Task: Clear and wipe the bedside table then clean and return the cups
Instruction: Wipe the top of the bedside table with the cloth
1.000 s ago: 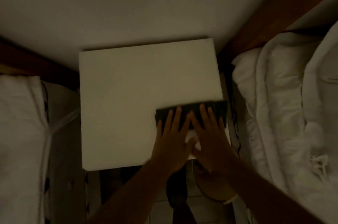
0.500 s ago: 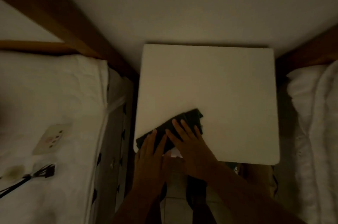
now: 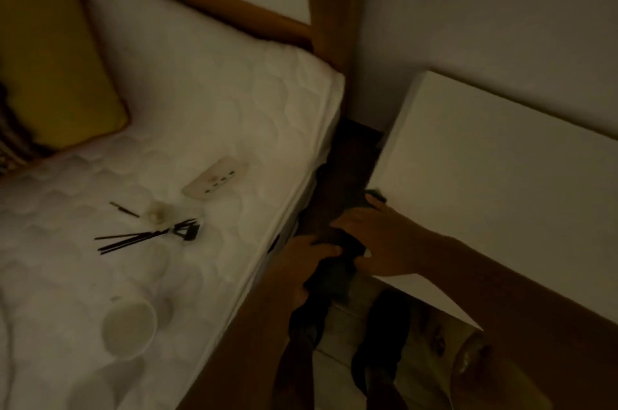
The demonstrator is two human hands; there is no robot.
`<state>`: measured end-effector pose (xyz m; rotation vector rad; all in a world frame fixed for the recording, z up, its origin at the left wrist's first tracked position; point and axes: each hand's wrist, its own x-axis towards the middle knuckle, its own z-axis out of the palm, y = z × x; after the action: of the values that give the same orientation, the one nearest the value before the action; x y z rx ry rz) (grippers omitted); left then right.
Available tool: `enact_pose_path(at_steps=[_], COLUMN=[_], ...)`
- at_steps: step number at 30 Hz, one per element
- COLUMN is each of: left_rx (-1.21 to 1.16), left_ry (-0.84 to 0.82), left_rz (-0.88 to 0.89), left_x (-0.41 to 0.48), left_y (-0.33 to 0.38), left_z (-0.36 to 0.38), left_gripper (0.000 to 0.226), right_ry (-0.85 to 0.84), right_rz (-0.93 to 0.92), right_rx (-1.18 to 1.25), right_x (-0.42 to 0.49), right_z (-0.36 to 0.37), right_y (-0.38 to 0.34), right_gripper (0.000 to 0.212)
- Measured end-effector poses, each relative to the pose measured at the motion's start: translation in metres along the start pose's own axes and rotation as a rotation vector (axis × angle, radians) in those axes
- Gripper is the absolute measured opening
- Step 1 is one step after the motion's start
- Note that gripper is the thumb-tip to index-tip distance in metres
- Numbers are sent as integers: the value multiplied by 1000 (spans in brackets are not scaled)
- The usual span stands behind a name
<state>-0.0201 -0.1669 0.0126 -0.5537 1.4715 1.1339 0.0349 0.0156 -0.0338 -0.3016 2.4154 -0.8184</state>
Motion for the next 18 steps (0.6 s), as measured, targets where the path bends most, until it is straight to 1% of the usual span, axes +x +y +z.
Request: enact_pose_path(at_steps=[2,4,5,6,7,8,9,10,11,12,13,15,16,17,18], left_rx=[-232,-595,-771,-955,-1052,-1066,-996,-864,-669,-462,-261,79,187,221,188], left_ry=[-99,-200,-203,-173,-102,-11,95,195,261,281,267,274,292,299,301], left_rz=[-78,-167,-177,-166,-123,-69,11,107,207,289,346,396,423,448,463], left_x=[-18,-39,-46,-57,-66,-73,-81,-89,-100,-110,-120,-140,-150,-158,-169], left_y=[-7,-15,-23,-28,-38,-49,-62,-76,-89,-103,-119,-156,-173,-188,-202], left_z=[-30,-49,-57,-62,-66,-67,-67,-65,-65,-64,-63,-68,-70,-72,-75], left_gripper=[13,23,28,32,36,39,37,33,30,31,33,40,42,42,41], right_ry=[-24,-70,-111,-149,-191,-235,-293,-350,-405,-448,-495,-613,-669,-688,-668], right_rz=[-43,26,73,114,173,248,341,424,475,487,473,392,352,315,259], right_rx=[127,345,454,540,604,674,773,908,1030,1111,1141,1094,1010,894,764], right_x=[1,-2,-3,-4,-6,-7,-9,-11,-12,-15,-18,-24,-27,-29,-29], right_z=[5,15,21,28,34,38,41,45,48,51,52,50,46,43,41], right_y=[-27,-57,-73,-88,-99,-110,-124,-138,-151,-164,-175,-196,-207,-217,-228], right_gripper=[66,49,39,27,18,17,23,29,33,36,39,41,36,27,17])
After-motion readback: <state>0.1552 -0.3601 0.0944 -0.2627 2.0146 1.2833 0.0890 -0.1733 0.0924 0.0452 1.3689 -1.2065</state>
